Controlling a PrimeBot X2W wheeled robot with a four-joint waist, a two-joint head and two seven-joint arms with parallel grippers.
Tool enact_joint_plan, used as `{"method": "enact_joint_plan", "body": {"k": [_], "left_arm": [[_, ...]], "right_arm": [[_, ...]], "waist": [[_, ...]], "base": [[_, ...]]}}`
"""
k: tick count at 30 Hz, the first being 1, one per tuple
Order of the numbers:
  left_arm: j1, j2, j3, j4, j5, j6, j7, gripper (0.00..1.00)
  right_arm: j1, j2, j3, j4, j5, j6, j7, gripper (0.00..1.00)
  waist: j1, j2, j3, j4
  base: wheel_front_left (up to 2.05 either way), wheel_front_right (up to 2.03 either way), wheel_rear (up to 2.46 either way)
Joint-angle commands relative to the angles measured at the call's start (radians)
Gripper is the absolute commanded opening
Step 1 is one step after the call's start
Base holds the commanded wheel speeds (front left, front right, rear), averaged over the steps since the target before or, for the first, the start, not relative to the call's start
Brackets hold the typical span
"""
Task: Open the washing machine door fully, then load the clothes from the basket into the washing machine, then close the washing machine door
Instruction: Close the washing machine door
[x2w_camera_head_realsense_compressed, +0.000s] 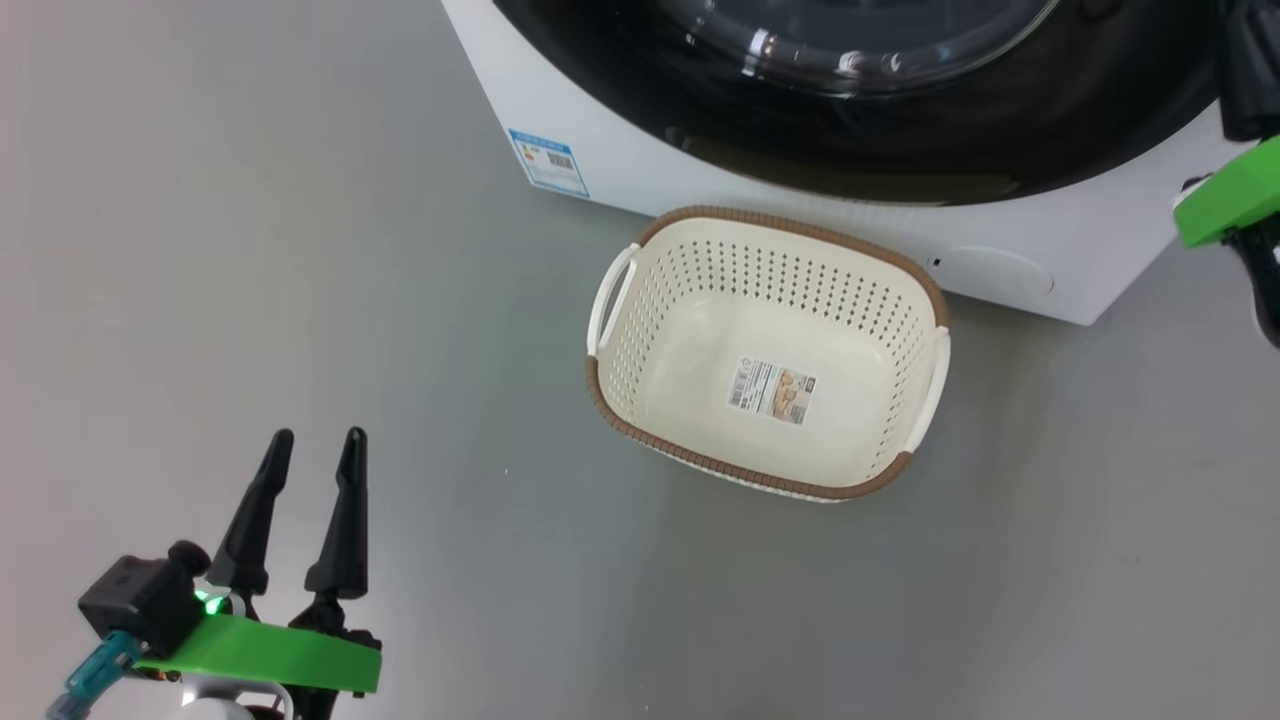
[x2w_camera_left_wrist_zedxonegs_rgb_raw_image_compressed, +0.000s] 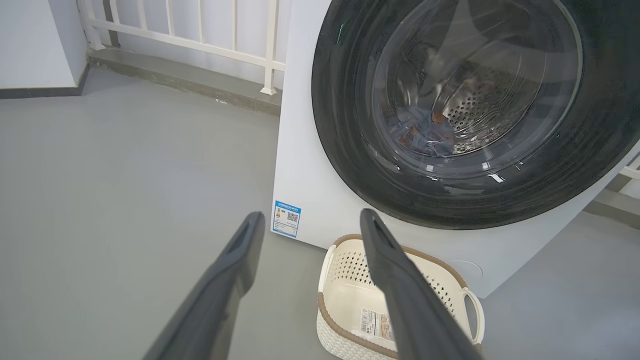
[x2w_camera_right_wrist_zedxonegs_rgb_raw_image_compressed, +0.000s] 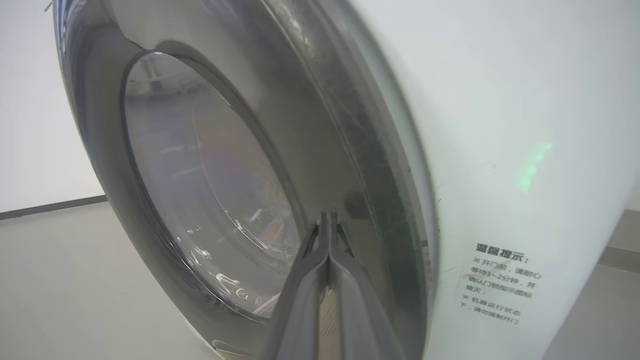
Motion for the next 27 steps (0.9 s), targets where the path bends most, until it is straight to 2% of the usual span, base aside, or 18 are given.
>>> {"method": "enact_joint_plan", "body": {"k": [1,2,3,4,10,17,27], "left_arm": [[0.006,0.035,0.039,-0.016,0.006,-0.003,-0.009,1.0],[0.009,0.037,0.039,-0.016,0.007,-0.003,-0.009,1.0],[0.013,0.039,0.04,-0.015,0.008,-0.003,-0.009,1.0],[0.017,0.041,0.04,-0.014,0.009,-0.003,-0.009,1.0],[0.042,0.054,0.04,-0.012,0.013,-0.003,-0.009,1.0],[0.071,0.073,0.045,-0.015,0.023,-0.003,-0.009,1.0],[0.113,0.07,0.067,-0.023,0.04,-0.003,-0.009,1.0]], "right_arm": [[0.047,0.01,0.016,-0.038,-0.002,-0.006,-0.005,0.31],[0.062,0.014,0.02,-0.047,0.001,-0.006,-0.005,0.37],[0.077,0.018,0.023,-0.057,0.003,-0.006,-0.005,0.49],[0.091,0.021,0.026,-0.067,0.006,-0.006,-0.005,1.0],[0.168,0.041,0.038,-0.128,0.019,-0.006,-0.005,1.0],[0.284,0.075,0.055,-0.212,0.036,-0.006,-0.005,1.0],[0.434,0.108,0.051,-0.328,0.033,-0.006,-0.005,1.0]], "waist": [[0.0,0.0,-0.034,-0.016],[0.0,0.0,-0.047,-0.021],[0.0,0.0,-0.059,-0.027],[0.0,0.0,-0.071,-0.034],[0.0,0.0,-0.133,-0.075],[0.0,0.0,-0.212,-0.153],[0.0,0.0,-0.28,-0.258]], "base": [[0.0,0.0,0.0],[0.0,0.0,0.0],[0.0,0.0,0.0],[0.0,0.0,0.0],[0.0,0.0,0.0],[0.0,0.0,0.0],[0.0,0.0,0.0]]}}
